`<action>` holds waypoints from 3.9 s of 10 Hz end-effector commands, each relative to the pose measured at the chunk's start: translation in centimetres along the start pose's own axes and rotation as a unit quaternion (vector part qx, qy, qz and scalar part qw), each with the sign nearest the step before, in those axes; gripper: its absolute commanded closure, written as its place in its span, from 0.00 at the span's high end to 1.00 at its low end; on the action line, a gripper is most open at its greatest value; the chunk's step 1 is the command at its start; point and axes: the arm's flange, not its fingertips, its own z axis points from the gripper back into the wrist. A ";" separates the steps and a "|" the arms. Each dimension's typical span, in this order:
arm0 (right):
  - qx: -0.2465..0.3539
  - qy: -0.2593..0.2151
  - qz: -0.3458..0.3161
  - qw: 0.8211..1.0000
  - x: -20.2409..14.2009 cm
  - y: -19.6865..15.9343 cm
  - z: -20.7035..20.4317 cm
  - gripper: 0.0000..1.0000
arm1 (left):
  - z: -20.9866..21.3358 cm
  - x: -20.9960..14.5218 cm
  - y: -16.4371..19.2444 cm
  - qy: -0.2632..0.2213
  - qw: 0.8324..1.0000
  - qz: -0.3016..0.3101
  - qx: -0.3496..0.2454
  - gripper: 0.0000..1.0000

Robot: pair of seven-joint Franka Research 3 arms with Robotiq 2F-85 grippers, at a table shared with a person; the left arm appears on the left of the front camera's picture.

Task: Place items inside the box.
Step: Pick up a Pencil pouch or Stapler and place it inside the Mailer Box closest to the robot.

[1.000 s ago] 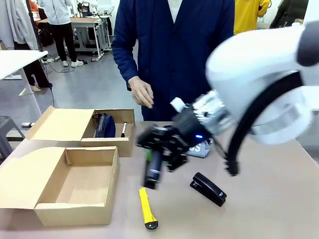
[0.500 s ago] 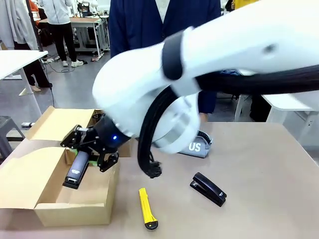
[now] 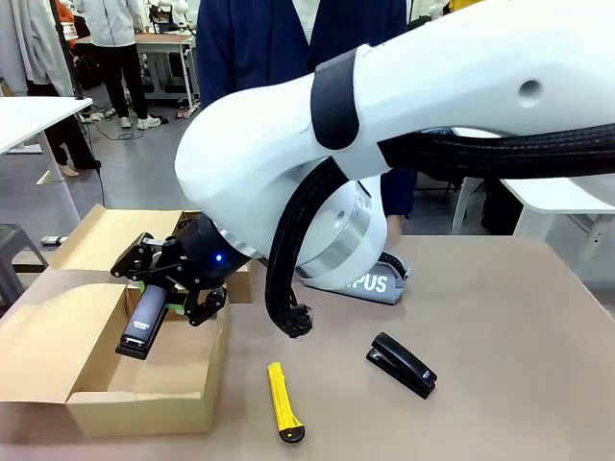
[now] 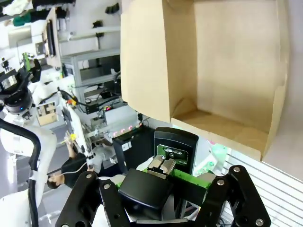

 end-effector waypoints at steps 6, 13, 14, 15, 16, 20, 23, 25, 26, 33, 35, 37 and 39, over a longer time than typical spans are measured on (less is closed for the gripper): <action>-0.051 -0.008 0.063 0.997 5.6 -1.6 -7.4 0.00 | 0.0 -0.1 -0.2 0.001 1.000 -0.006 -0.005 1.00; -0.072 0.002 0.042 0.996 6.2 -2.5 -7.7 1.00 | 0.0 -0.1 -0.2 0.001 1.000 -0.006 -0.005 1.00; -0.071 0.001 0.041 0.997 6.3 -2.5 -7.9 1.00 | 0.0 -0.1 -0.2 0.001 1.000 -0.006 -0.005 1.00; -0.074 -0.001 0.040 0.996 6.4 -2.5 -7.9 1.00 | 0.0 -0.1 -0.2 0.001 1.000 -0.006 -0.005 1.00; -0.074 -0.001 0.040 0.996 6.5 -2.4 -7.9 0.88 | 0.0 -0.1 -0.2 0.001 1.000 -0.006 -0.005 1.00; -0.067 -0.008 0.034 0.997 6.7 -2.5 -7.8 1.00 | 0.0 -0.1 -0.2 0.001 1.000 -0.006 -0.005 1.00; -0.010 0.089 -0.019 0.996 6.5 -2.3 -6.9 1.00 | 0.0 -0.1 -0.2 0.001 1.000 -0.006 -0.005 1.00; -0.009 0.080 -0.024 0.997 6.5 -2.6 -6.3 1.00 | 0.0 -0.1 -0.2 0.001 1.000 -0.006 -0.005 1.00; -0.008 0.075 -0.020 0.997 6.5 -2.6 -5.9 1.00 | 0.0 -0.1 -0.2 0.001 1.000 -0.006 -0.005 1.00; 0.035 0.097 -0.025 0.994 5.2 -3.4 -1.8 1.00 | 0.0 -0.1 -0.2 0.001 1.000 -0.006 -0.005 1.00; 0.036 0.093 -0.020 0.995 4.9 -3.3 -1.7 1.00 | 0.0 -0.1 -0.2 0.001 1.000 -0.006 -0.005 1.00; 0.033 0.099 -0.008 0.995 4.5 -3.2 -0.9 1.00 | 0.0 -0.1 -0.2 0.001 1.000 -0.006 -0.005 1.00; 0.079 0.099 -0.012 0.992 4.8 -5.3 7.3 1.00 | 0.0 -0.1 -0.2 0.001 1.000 -0.006 -0.005 1.00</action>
